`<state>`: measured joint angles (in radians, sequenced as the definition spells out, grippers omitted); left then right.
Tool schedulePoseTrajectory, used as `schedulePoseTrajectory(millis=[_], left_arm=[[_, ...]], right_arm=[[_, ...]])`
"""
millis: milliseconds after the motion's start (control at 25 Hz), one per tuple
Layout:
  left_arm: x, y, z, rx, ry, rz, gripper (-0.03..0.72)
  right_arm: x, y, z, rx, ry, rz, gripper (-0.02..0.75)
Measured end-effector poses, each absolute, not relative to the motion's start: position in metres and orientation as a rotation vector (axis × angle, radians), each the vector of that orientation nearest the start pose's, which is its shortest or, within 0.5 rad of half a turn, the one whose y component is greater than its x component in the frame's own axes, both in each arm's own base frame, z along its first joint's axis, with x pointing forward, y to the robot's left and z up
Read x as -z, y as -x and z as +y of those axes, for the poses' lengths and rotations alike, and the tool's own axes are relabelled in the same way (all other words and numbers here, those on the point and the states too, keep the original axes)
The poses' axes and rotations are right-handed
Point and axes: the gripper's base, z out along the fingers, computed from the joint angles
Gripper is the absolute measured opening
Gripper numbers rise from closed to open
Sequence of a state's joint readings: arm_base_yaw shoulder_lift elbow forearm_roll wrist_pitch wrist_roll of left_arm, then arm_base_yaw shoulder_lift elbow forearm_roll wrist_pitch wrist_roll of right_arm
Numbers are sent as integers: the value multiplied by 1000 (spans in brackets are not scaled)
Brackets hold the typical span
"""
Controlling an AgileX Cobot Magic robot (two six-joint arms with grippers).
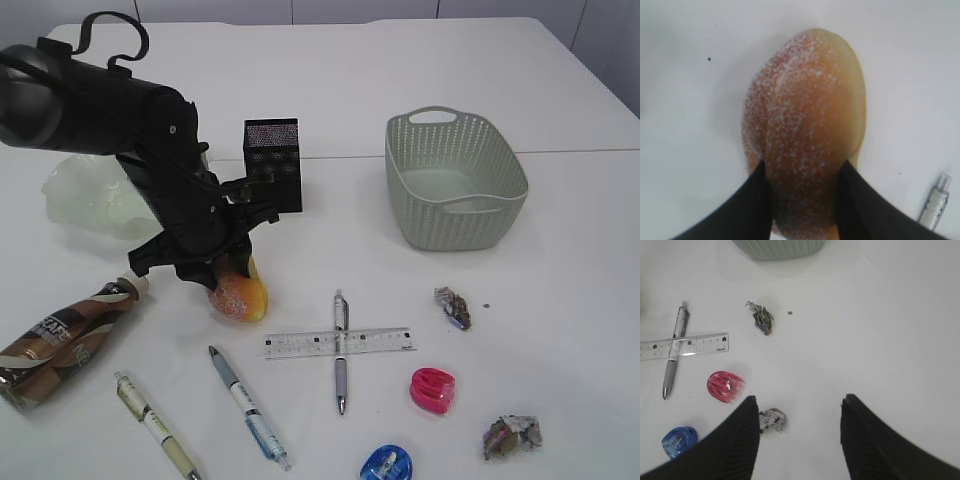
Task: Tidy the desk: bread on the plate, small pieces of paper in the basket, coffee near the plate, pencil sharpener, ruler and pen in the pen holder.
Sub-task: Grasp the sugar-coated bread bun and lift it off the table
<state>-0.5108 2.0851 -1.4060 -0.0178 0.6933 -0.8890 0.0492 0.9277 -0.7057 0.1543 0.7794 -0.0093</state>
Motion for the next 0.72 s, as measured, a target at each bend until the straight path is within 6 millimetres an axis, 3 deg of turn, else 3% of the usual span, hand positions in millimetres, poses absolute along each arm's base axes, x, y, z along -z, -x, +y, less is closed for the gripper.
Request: schedulePoseTrajectory(millis=[240,520,600,720], left_arm=[[-150,-365,-204,293,535,2830,255],[-226,-373,-197,463,392,2515,255],[-242,-376,-187,491,400,2447,255],[-253,-386,-157,462,474,2397,255]], right_arm=[[-289,-168,18,-198,-18,2482,386],[-289,-168,18,-198,-18,2484,386],[-289,-168,18,-198,-18,2484,386],[-289,-168,18,-198,-18,2484,386]])
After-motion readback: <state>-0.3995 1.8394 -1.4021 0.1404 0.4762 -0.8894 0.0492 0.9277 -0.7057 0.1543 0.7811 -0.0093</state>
